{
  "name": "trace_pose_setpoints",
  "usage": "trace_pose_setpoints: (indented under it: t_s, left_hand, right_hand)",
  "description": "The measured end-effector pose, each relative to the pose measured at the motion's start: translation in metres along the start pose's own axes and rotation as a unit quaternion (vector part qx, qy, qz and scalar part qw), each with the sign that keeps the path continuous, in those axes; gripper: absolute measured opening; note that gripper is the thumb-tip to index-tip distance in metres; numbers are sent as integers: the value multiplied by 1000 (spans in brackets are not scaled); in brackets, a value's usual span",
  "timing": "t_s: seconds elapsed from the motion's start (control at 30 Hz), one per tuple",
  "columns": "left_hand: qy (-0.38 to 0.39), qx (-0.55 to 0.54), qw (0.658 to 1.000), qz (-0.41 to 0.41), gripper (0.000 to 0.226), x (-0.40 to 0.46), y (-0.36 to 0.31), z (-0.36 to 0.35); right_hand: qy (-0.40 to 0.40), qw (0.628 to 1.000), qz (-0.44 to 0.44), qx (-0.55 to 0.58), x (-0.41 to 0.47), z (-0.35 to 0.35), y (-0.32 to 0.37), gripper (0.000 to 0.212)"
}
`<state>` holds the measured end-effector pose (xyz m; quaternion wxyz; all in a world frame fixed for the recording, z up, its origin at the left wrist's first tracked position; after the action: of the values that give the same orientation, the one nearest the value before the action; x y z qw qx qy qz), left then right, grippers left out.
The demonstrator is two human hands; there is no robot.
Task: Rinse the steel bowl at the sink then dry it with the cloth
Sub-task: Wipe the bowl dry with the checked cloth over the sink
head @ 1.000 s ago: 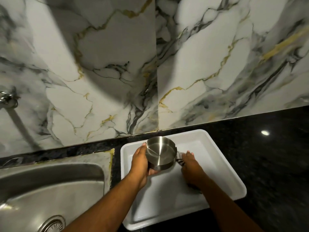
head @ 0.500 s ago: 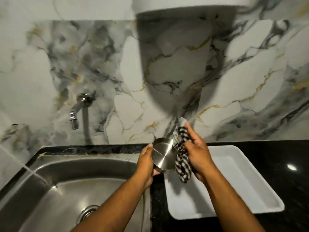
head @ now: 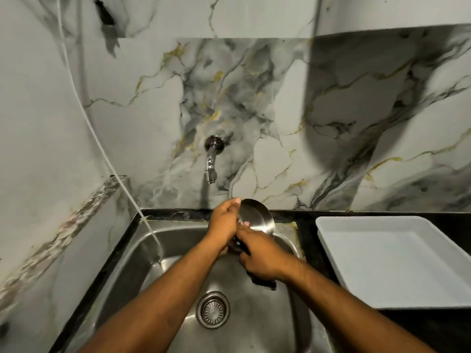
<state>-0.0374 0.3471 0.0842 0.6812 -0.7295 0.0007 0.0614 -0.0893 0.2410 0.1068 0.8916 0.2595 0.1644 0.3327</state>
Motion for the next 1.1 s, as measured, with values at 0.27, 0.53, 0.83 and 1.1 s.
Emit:
trace_pose_setpoints:
  t_s: [0.27,0.53,0.83,1.1]
  left_hand:
    - [43,212,974,-67,22,-4,-10,63]
    - [107,296,949,-19,34,-5,31,67]
    - [194,140,964,114,32,5,34,68]
    - [143,216,965,40,23,19,25,61]
  right_hand:
    - [77,986,-7,-148,16,-30,45,51]
    - [272,888,-82,-361,16,-45,28,45]
    - [59,828,85,-552,16,-40,-3,50]
    - [148,810,-135,-551,24,-56,-3,56]
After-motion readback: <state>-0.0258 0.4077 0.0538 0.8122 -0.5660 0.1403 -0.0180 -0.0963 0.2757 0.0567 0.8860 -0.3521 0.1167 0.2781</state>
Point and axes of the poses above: each hand's wrist, its own x-axis towards the middle knuckle, its own z-axis out of the back of the hand, y = z × x, the point moved 4 cm from there along x, towards the middle knuckle, and after that the axes turned 11 degrees about y, right-handed, at the moved point
